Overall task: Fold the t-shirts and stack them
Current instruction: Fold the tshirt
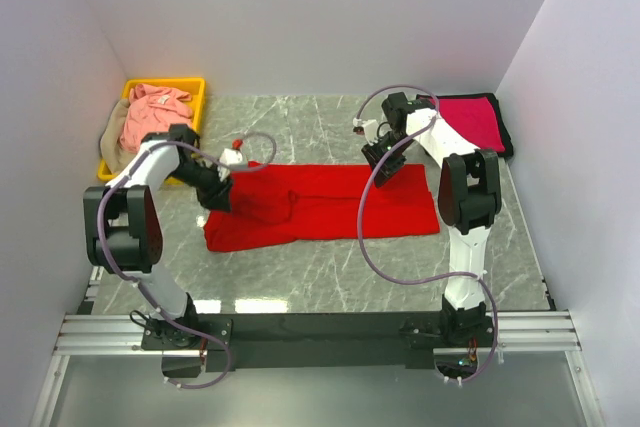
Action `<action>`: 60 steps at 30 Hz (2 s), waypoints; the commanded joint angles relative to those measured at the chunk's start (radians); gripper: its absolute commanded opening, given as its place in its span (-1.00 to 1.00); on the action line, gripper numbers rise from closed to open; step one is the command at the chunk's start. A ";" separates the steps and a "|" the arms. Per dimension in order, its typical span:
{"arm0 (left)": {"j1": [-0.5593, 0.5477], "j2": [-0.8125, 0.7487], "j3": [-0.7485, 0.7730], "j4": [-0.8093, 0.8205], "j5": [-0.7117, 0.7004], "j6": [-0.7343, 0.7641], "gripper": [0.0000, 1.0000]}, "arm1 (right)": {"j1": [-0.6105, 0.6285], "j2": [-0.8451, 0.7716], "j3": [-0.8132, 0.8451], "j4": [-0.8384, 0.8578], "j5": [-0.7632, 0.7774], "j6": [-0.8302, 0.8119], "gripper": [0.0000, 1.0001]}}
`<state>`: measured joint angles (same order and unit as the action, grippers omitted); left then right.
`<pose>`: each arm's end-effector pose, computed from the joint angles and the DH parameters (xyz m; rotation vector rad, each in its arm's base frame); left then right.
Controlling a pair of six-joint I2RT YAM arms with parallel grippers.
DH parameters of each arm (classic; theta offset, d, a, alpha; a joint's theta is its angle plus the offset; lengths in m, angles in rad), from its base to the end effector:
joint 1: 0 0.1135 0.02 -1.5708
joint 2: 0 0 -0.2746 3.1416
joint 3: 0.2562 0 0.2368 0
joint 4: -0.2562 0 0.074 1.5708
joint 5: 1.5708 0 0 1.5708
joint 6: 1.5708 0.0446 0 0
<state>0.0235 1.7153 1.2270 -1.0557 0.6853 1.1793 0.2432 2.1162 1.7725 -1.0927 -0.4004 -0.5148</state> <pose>0.2935 -0.0213 0.2223 1.4483 2.1976 -0.7542 0.3974 0.1165 0.2135 -1.1113 2.6832 0.5574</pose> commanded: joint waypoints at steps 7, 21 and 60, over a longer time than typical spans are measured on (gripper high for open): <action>-0.144 0.029 0.066 0.270 -0.027 -0.352 -0.21 | -0.005 0.004 0.067 -0.003 0.034 0.027 -0.40; -0.171 -0.078 -0.138 0.174 -0.214 -0.326 -0.39 | -0.002 0.111 0.099 -0.018 0.207 0.078 -0.49; -0.284 0.495 0.440 0.442 -0.546 -1.103 -0.62 | -0.031 -0.177 -0.223 -0.079 0.031 0.042 -0.46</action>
<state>-0.2420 2.0830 1.5436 -0.7219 0.1864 0.0097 0.2260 1.9404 1.5055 -1.1572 -0.3656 -0.4656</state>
